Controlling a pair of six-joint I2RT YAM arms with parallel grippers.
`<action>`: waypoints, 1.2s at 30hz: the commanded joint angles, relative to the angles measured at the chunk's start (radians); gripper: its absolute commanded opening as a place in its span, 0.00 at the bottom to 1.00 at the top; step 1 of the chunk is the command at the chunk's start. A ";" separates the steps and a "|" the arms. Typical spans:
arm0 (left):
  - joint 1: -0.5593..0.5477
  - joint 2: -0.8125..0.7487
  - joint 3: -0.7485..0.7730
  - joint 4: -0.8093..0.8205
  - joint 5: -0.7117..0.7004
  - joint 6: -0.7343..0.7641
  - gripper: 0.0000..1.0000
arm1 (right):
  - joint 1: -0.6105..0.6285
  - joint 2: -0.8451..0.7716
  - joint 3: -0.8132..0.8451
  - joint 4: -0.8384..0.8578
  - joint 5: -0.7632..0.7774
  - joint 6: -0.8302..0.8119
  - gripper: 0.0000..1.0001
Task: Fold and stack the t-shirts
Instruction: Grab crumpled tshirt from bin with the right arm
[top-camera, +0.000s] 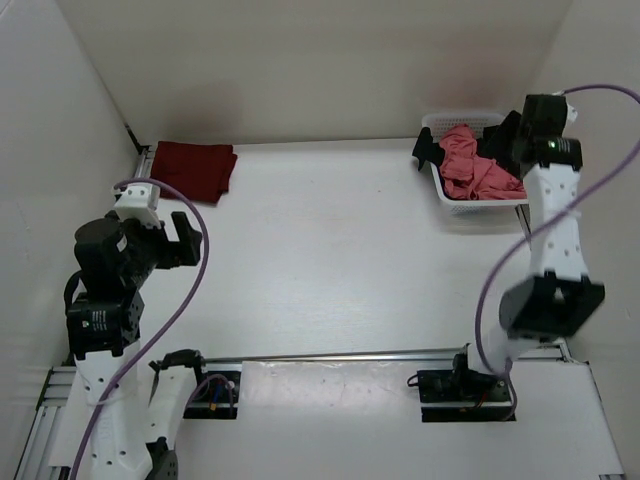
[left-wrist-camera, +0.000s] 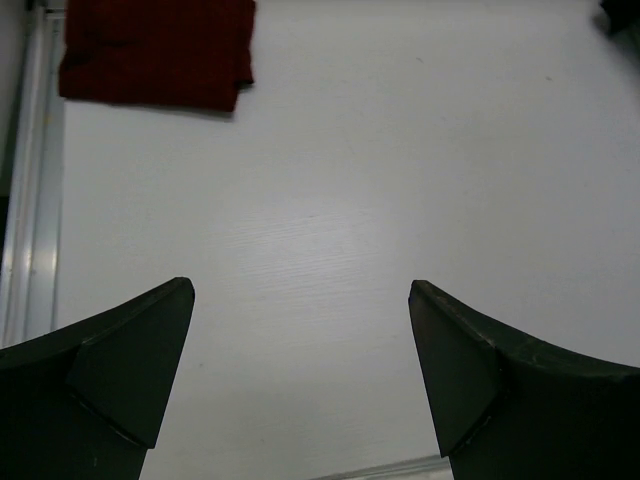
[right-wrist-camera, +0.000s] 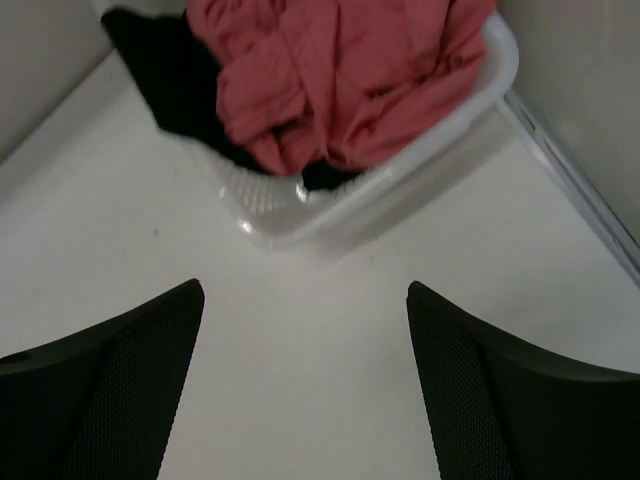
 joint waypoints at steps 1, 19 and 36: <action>0.022 0.028 0.006 0.051 -0.179 0.000 1.00 | -0.040 0.231 0.174 0.072 0.009 0.004 0.83; 0.231 0.301 0.045 0.106 0.026 0.000 1.00 | -0.061 0.839 0.460 0.158 0.010 -0.060 0.46; 0.240 0.169 0.011 0.097 0.039 0.000 1.00 | 0.078 0.257 0.441 0.280 0.038 -0.126 0.00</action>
